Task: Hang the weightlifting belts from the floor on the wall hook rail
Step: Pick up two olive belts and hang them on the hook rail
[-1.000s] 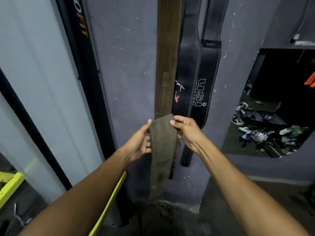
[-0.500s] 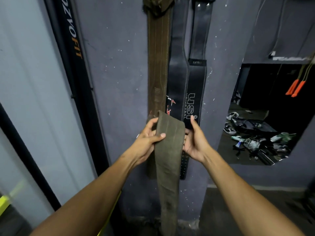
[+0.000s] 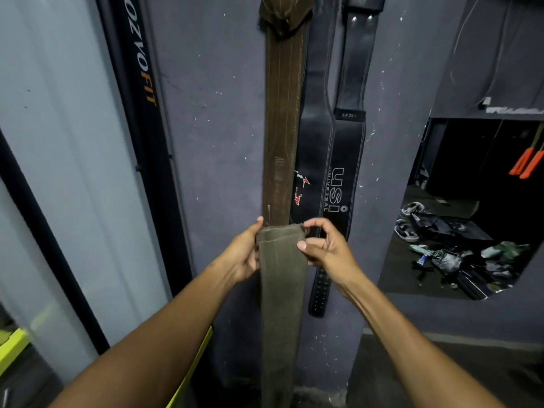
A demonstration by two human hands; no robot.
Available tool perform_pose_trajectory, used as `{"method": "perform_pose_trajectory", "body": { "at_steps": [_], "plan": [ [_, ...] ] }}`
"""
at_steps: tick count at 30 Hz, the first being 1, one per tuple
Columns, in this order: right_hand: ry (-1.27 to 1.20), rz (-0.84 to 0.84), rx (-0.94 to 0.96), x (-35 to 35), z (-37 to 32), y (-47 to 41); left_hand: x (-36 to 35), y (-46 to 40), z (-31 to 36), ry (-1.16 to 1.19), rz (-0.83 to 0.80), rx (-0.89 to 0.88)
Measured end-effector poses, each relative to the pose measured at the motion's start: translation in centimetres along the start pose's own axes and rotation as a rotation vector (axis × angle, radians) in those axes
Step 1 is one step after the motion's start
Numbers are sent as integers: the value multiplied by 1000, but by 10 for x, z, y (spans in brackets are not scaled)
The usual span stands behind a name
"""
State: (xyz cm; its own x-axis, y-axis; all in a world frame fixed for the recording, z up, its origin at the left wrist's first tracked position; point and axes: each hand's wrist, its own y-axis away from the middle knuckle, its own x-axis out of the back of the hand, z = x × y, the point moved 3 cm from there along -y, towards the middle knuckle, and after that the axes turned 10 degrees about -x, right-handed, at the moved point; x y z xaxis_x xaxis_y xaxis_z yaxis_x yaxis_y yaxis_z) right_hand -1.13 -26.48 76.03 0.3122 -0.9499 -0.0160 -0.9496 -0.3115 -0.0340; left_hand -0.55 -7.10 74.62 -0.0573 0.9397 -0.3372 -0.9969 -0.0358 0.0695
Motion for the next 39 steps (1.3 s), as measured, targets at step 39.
{"method": "perform_pose_trajectory", "body": {
  "at_steps": [39],
  "plan": [
    [123,395,302,0,-28,13,-54,21,23,-138,-104,-383]
  ]
}}
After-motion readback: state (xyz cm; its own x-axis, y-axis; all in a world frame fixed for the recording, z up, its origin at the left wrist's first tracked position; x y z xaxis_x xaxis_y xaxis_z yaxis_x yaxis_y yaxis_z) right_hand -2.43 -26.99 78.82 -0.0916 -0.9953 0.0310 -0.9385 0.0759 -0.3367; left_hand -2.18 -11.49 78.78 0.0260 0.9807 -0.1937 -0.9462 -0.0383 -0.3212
